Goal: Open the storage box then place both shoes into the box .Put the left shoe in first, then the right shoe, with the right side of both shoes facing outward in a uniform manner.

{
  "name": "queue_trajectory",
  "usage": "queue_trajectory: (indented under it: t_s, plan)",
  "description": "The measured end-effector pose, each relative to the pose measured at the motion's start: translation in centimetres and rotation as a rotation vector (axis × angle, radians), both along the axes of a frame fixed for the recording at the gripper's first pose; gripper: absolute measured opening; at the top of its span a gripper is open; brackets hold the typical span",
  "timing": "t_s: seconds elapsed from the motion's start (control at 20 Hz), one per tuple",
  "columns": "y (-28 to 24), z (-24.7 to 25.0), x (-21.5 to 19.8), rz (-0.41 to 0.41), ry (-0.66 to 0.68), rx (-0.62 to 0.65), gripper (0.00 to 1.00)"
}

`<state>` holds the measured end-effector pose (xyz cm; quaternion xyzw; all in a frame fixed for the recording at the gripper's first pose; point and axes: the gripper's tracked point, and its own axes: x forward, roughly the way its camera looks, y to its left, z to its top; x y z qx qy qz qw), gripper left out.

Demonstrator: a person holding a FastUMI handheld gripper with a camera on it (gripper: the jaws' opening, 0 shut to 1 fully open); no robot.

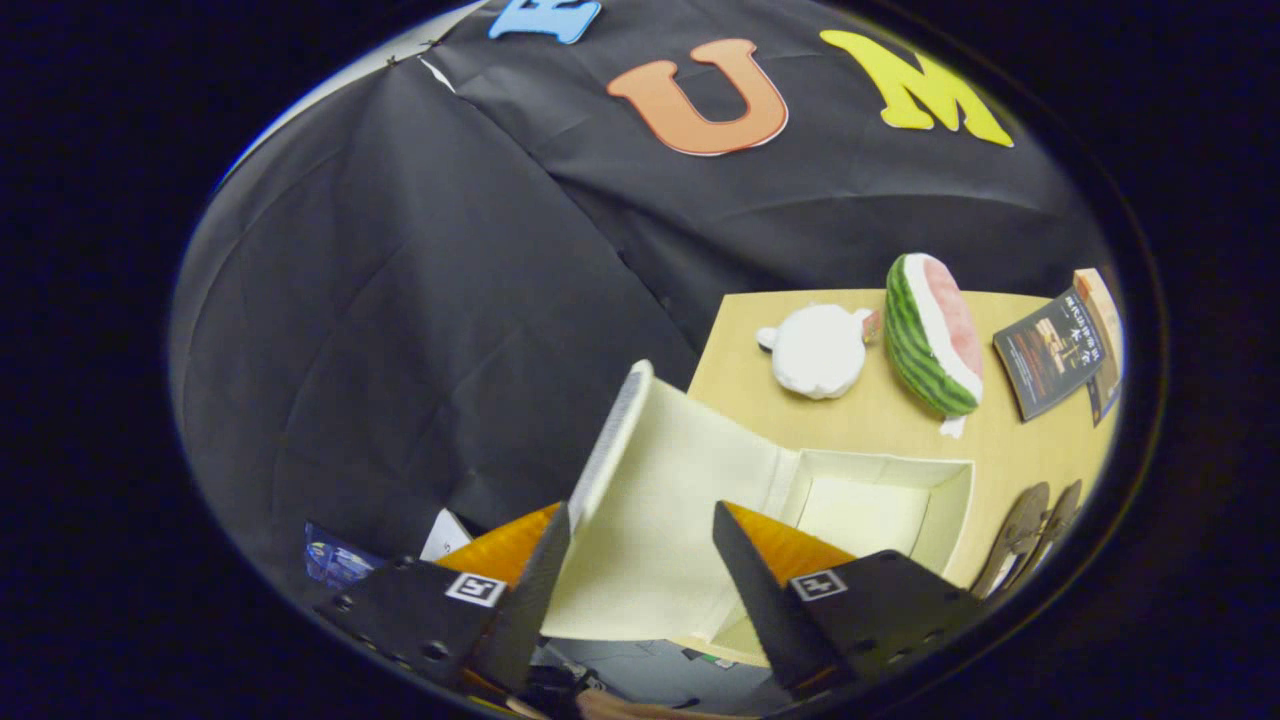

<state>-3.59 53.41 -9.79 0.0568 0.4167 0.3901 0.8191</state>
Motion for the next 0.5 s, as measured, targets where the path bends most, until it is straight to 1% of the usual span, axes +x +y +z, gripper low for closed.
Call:
queue_trajectory:
  t_s: [0.1,0.3,0.5]
  plan:
    - [-0.6,-0.2,0.3,-0.022,0.007,-0.002,0.96]
    - [-3.2,-0.5,1.5,-0.024,-0.014,-0.015,0.96]
    - [-8.9,-1.8,3.0,-0.034,-0.034,-0.058,0.96]
